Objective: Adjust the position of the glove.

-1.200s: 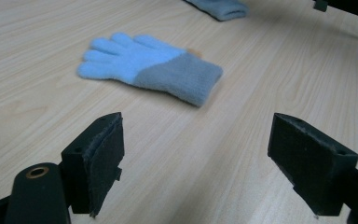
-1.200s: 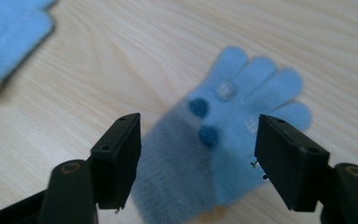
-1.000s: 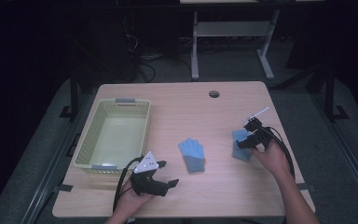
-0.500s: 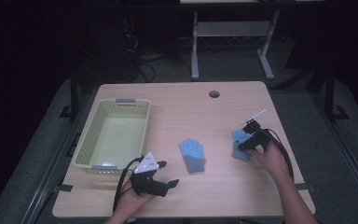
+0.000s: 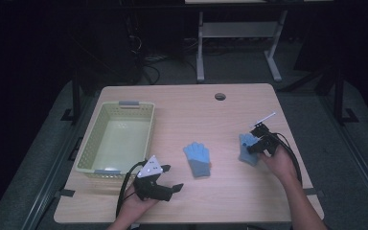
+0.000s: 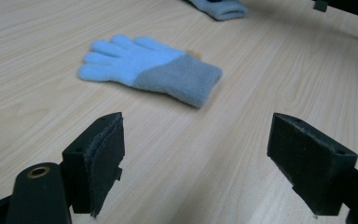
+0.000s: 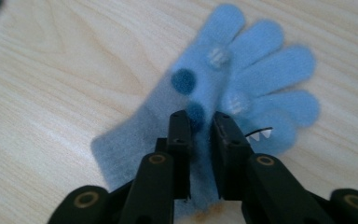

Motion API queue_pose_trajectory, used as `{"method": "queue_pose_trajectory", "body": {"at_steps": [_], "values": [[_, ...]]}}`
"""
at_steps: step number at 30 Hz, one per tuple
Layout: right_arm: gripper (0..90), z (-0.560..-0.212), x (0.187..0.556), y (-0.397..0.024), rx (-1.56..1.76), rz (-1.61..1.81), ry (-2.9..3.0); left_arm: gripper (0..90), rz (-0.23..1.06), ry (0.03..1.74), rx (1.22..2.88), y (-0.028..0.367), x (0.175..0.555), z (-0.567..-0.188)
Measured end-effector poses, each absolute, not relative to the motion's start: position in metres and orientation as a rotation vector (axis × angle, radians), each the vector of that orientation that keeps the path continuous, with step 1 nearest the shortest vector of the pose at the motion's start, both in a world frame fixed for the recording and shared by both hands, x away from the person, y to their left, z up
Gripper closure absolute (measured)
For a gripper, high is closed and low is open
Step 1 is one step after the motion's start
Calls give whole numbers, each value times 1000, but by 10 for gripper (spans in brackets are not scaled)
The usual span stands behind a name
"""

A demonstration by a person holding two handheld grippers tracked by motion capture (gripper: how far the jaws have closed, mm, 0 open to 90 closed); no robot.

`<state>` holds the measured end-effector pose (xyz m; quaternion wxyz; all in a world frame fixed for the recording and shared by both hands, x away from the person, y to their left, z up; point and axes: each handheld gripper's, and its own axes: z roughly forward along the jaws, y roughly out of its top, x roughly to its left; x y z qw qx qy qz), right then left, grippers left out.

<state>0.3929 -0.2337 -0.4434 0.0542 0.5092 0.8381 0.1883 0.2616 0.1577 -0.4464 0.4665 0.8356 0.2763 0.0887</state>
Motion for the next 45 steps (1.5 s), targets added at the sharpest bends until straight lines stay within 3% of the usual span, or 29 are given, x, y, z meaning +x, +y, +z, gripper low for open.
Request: {"method": "queue_pose_trajectory", "body": {"at_steps": [8,20,31,45], "values": [[830,-441,389,-234,1549,594,2548,188,216,681,2050,158,262,-447],[830,-408,373,-218,1367,714,2548,189,213,691,2034,158,262,-446],[826,-376,362,-169,1143,777,2633,189,215,684,2033,159,262,-446],[817,-376,366,-116,971,801,2762,190,217,676,2052,158,261,-447]]}}
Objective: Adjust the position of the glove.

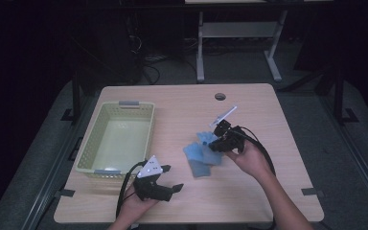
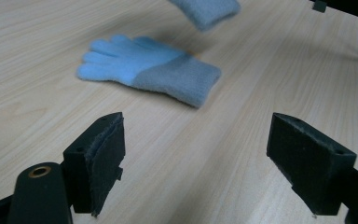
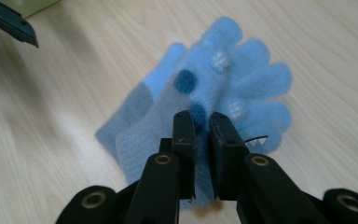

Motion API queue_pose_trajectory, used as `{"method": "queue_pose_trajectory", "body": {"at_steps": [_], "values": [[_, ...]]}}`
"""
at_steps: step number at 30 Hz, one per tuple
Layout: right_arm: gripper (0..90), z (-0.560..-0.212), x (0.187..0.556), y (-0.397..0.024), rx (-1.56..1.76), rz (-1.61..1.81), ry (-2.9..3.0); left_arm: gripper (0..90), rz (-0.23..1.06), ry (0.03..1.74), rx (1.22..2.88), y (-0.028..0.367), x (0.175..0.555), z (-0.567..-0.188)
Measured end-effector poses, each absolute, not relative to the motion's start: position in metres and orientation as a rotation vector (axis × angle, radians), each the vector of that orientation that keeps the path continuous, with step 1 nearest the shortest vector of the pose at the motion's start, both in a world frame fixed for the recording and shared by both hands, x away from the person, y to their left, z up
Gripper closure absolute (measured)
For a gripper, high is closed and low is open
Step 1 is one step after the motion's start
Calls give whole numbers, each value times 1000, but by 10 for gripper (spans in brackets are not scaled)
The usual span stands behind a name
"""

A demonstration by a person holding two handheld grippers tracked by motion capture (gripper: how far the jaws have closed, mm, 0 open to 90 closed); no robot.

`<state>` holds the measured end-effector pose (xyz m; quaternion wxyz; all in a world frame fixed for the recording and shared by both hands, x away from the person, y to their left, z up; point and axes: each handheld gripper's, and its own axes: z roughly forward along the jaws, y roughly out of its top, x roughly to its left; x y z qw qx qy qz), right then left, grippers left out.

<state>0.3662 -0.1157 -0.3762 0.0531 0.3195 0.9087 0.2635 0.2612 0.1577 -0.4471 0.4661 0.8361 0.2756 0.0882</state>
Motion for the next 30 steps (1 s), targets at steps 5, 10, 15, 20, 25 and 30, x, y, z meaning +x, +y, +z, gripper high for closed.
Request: {"method": "queue_pose_trajectory", "body": {"at_steps": [5,10,15,20,25,30], "values": [[816,-382,370,-103,922,785,2795,191,216,680,2034,158,261,-446],[816,-389,374,-89,891,765,2834,190,212,686,2015,160,262,-446],[816,-396,377,-83,851,737,2871,190,211,688,2019,161,261,-445],[814,-399,378,-79,826,734,2905,190,194,681,2030,159,260,-446],[811,-402,379,-76,810,716,2934,191,205,664,2034,157,258,-445],[803,-404,377,-73,786,705,2951,197,208,662,2028,156,258,-445]]}}
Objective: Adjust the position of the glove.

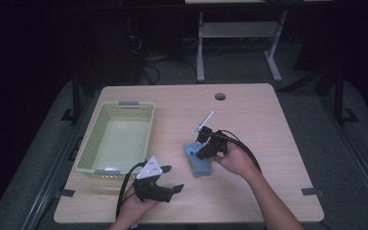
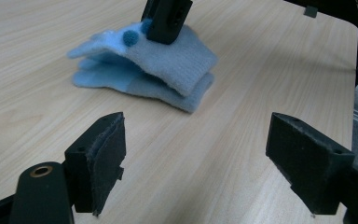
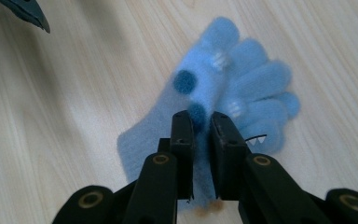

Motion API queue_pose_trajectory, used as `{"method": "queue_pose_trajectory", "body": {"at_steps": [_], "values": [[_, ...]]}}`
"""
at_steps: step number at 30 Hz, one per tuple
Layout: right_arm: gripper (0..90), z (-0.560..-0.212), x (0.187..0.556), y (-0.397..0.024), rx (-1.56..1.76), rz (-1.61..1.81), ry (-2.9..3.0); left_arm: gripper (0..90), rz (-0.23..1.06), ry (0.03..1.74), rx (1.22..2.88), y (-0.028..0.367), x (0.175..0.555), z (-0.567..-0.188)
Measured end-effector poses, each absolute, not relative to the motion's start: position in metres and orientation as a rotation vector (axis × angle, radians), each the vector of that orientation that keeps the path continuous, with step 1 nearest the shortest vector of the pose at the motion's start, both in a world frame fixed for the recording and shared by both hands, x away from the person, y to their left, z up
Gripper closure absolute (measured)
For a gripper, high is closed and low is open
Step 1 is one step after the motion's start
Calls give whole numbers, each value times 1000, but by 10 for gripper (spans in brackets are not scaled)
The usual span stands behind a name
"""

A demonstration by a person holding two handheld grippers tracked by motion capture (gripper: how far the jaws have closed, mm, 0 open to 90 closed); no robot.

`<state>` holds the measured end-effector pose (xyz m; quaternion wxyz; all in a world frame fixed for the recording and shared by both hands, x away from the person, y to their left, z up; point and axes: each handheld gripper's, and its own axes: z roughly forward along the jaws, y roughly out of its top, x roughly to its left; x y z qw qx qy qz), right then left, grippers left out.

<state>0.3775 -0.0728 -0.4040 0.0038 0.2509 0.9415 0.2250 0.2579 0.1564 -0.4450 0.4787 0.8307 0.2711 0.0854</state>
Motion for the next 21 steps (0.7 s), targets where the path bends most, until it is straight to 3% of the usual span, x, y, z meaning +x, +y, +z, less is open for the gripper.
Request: {"method": "queue_pose_trajectory", "body": {"at_steps": [12,16,17,19,21], "values": [[760,-419,382,-73,821,659,2985,209,173,683,2019,157,260,-446],[588,-421,384,-75,882,670,2973,208,136,703,2027,157,262,-448],[579,-421,385,-76,891,684,2963,208,133,705,2028,157,262,-448],[598,-419,385,-77,906,717,2948,208,131,707,2025,157,262,-448],[681,-417,384,-77,911,732,2934,209,131,705,2024,158,262,-447]]}}
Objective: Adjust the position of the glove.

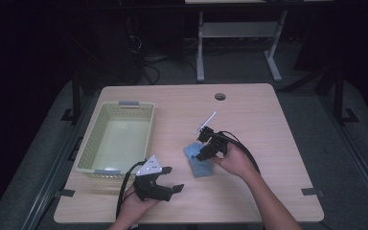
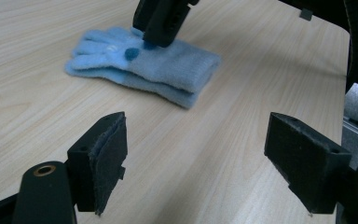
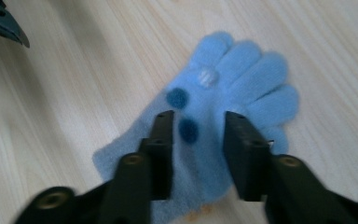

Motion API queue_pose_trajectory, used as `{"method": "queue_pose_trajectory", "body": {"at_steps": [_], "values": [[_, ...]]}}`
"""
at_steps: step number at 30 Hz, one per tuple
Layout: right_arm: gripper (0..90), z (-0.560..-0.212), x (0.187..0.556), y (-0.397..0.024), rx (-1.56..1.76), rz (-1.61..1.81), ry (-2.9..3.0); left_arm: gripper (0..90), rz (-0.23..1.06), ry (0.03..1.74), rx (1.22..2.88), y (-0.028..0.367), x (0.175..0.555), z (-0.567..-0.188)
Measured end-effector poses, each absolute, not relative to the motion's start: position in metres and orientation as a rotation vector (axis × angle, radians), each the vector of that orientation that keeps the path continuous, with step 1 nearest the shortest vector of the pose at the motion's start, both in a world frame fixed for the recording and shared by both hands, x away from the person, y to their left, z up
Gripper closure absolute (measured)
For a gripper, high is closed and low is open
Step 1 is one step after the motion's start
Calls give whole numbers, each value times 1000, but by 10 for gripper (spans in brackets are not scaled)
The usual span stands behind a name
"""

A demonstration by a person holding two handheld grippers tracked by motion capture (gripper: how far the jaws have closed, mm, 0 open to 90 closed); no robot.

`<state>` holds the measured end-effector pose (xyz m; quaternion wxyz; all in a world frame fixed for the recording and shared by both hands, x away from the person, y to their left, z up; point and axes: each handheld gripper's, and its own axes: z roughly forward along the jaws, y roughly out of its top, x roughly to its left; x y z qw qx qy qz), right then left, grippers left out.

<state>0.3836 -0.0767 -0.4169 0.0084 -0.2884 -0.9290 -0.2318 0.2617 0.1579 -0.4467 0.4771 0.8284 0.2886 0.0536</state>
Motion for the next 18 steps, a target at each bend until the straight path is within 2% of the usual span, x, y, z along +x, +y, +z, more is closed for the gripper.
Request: {"method": "queue_pose_trajectory", "body": {"at_steps": [3,10,13,14,15,18], "values": [[776,-419,385,-76,-922,-745,-2888,229,127,708,2029,158,262,-447],[816,-435,386,-69,-935,-714,-2877,256,104,748,2018,158,265,-448],[736,-436,384,-71,-959,-755,-2854,271,92,772,2018,156,267,-449],[736,-436,384,-71,-959,-755,-2854,273,92,772,2018,156,267,-449],[640,-434,383,-76,-998,-794,-2820,277,82,796,2013,153,269,-449],[525,-433,382,-86,-1056,-833,-2778,299,60,816,2005,152,272,-450]]}}
